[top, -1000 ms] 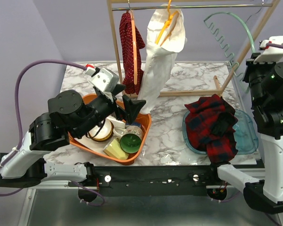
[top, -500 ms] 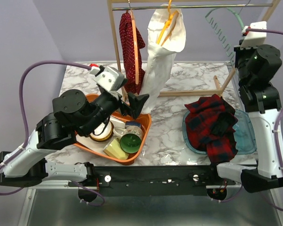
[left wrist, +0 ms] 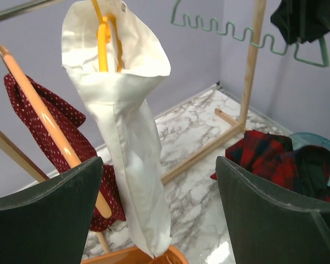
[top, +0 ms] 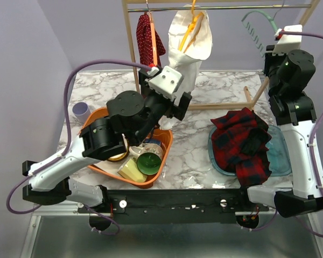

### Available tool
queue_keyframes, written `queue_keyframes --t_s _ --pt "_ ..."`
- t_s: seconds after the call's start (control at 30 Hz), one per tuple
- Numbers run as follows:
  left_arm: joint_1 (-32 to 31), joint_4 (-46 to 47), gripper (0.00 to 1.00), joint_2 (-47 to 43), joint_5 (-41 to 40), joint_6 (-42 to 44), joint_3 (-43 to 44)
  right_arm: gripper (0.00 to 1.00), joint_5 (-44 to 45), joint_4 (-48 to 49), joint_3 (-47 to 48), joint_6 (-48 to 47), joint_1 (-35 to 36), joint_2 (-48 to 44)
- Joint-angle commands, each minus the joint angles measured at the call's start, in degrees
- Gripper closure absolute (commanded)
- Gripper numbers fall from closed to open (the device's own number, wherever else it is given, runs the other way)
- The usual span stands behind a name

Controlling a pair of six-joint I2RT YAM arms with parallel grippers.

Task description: Remove the skirt from the hanger

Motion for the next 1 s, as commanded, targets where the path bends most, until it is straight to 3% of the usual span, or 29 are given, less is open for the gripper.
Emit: queue_keyframes --t_s 0.0,0.07,0.2,0.37,0.6,0.83,0.97 --pt "-0.1 3.7 0.07 5.6 -7.9 3.7 6.9 0.34 -0.1 -6.6 4.7 6.7 0.1 -3.8" --pt "0.1 3.0 0.08 7.6 -9.8 4.8 9.7 0.2 -1.3 -12.9 7.1 9.6 0.1 -4.6" --pt "2.6 0.7 0.1 13.1 -11.1 4.6 14.0 0.06 -4.7 -21.1 10.7 16.0 0.1 -8.0" --pt "7.9 -6.6 0.13 18.9 -7.4 1.9 22.2 0.03 -10.4 -26.5 10.7 19.5 0.1 -14.8" --pt "14.6 -9.9 0.17 23.9 3.4 0.1 25.8 0.03 -21.0 -24.5 4.7 27.0 0.0 -23.6" --pt "18.0 -10.1 0.19 27.2 9.2 1.3 27.2 0.03 -25.4 -24.5 4.5 28.5 0.0 -24.8" --pt "18.9 -9.1 0.3 28.3 11.5 1.7 27.3 0.03 -28.6 -25.0 6.2 28.9 0.0 -24.7"
